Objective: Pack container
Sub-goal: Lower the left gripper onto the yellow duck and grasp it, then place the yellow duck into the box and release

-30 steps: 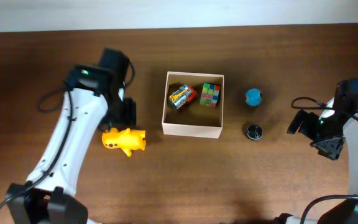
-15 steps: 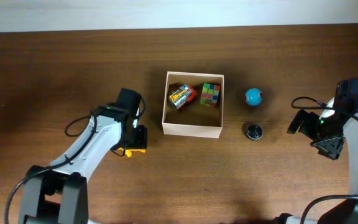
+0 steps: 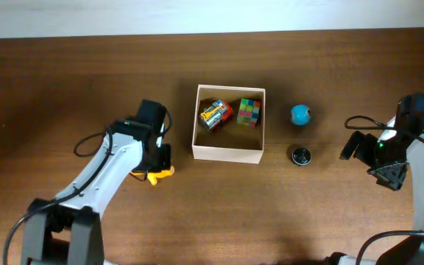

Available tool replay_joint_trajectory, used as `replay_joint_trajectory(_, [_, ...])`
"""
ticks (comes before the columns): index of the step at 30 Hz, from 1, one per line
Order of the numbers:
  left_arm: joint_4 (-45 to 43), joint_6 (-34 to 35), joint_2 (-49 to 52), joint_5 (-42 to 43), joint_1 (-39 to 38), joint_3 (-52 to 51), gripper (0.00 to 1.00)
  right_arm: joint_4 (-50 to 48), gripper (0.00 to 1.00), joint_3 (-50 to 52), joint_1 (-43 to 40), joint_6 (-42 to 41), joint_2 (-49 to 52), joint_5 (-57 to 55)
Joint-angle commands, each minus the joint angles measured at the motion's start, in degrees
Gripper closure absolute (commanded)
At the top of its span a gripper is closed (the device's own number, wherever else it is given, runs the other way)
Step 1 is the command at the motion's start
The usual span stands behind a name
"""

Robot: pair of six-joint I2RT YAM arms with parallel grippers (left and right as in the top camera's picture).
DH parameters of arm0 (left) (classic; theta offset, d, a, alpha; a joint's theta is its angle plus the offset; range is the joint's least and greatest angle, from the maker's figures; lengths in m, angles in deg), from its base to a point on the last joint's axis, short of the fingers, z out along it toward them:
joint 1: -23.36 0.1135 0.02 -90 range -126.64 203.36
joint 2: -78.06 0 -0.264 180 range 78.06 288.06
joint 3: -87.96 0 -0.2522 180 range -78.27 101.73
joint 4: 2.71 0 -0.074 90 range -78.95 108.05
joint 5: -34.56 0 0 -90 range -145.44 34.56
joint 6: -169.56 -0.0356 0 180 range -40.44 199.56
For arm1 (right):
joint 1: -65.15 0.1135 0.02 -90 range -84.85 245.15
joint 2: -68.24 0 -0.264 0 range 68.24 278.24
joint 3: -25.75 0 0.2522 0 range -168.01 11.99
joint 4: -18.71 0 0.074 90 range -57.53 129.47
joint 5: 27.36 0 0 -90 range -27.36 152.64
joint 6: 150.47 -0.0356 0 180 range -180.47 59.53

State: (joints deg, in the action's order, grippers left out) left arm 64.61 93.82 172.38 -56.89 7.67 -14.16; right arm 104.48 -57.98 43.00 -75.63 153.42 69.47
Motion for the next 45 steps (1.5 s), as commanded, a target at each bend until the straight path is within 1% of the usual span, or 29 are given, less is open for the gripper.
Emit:
replay_joint_trajectory(1, [3.5, -0.7, -4.8, 0.1, -0.1, 8.1, 0.98, 0.3, 0.01, -0.8, -0.4, 0.1, -0.2, 0.3])
replay_joint_trajectory(3, [6.6, -0.7, -6.7, 0.2, -0.4, 12.8, 0.98, 0.3, 0.01, -0.8, -0.4, 0.1, -0.2, 0.3])
replay_joint_trajectory(7, [8.6, -0.6, -8.1, 0.2, -3.0, 18.8, 0.98, 0.2, 0.01, -0.8, -0.4, 0.0, -0.2, 0.3])
replay_joint_trajectory(9, [8.9, 0.5, -8.2, 0.2, -7.0, 23.1, 0.98, 0.2, 0.01, -0.8, -0.4, 0.1, -0.2, 0.3])
replay_joint_trajectory(11, [6.3, 1.0, -8.2, 0.1, -11.7, 25.6, 0.98, 0.2, 0.01, -0.8, -0.4, 0.1, -0.2, 0.3])
replay_joint_trajectory(12, [4.2, 1.1, -8.2, -0.2, -13.7, 25.7, 0.98, 0.2, 0.02, -0.8, -0.4, 0.1, -0.2, 0.3])
replay_joint_trajectory(14, [-0.3, 2.9, -7.1, -3.7, -17.8, 25.7, 0.98, 0.2, 0.01, -0.8, -0.4, 0.0, -0.2, 0.3])
replay_joint_trajectory(15, [-3.5, 3.1, -5.2, -4.9, -19.9, 25.7, 0.98, 0.3, 0.01, -0.8, -0.4, 0.0, -0.2, 0.3])
replay_joint_trajectory(17, [-6.3, 3.1, -2.9, -4.8, -21.2, 25.7, 0.98, 0.5, 0.01, -0.8, -0.4, 0.0, -0.2, 0.3])
replay_joint_trajectory(19, [-9.2, 4.7, 1.6, -4.7, -22.6, 25.7, 0.98, 0.7, 0.01, -0.8, -0.4, 0.0, -0.2, 0.3])
replay_joint_trajectory(22, [-11.4, 6.4, 7.6, -2.9, -23.6, 25.7, 0.98, 0.7, 0.01, -0.8, -0.4, 0.0, -0.2, 0.3])
replay_joint_trajectory(25, [-11.6, 11.0, 12.5, -2.4, -25.0, 25.7, 0.98, 0.7, 0.01, -0.8, -0.4, 0.0, -0.2, 0.3])
replay_joint_trajectory(28, [-11.5, 13.4, 14.6, -2.4, -25.2, 25.7, 0.98, 0.7, 0.01, -0.8, -0.4, 0.0, -0.2, 0.3])
replay_joint_trajectory(30, [-11.6, 13.9, 15.4, -0.5, -25.3, 25.7, 0.95, 0.7, 0.01, -0.8, -0.4, 0.1, -0.2, 0.3])
replay_joint_trajectory(32, [-11.1, 17.2, 15.9, 0.3, -25.9, 25.7, 0.94, 0.7, 0.01, -0.8, -0.4, 0.0, -0.2, 0.3])
replay_joint_trajectory(33, [-11.2, 17.5, 15.9, 0.1, -26.3, 25.7, 0.86, 0.7, 0.01, -0.8, -0.4, 0.0, -0.2, 0.3])
replay_joint_trajectory(34, [-11.6, 17.4, 15.9, -0.2, -26.6, 25.7, 0.64, 0.7, 0.01, -0.8, -0.4, 0.1, -0.2, 0.3])
replay_joint_trajectory(35, [-12.0, 17.4, 15.9, -0.5, -26.6, 25.8, 0.35, 0.7, 0.01, -0.8, -0.4, 0.0, -0.2, 0.3])
replay_joint_trajectory(36, [-12.0, 17.4, 15.9, -0.5, -26.5, 26.2, 0.16, 0.9, 0.01, -0.8, -0.4, 0.1, -0.2, 0.3])
replay_joint_trajectory(37, [-12.0, 17.4, 15.9, -0.4, -26.3, 26.6, 0.0, 0.9, 0.01, -0.8, -0.4, 0.1, -0.2, 0.3])
replay_joint_trajectory(40, [-10.5, 17.4, 15.7, -0.4, -25.6, 29.9, 0.0, 1.2, 0.01, -0.8, -0.4, 0.1, -0.2, 0.3])
replay_joint_trajectory(43, [-7.5, 15.6, 15.3, -0.5, -25.4, 34.2, 0.01, 1.3, 0.01, -0.8, -0.4, 0.1, -0.2, 0.3])
replay_joint_trajectory(45, [-5.2, 13.7, 15.3, -0.5, -25.4, 37.4, 0.07, 1.3, 0.01, -0.8, -0.4, 0.1, -0.2, 0.3])
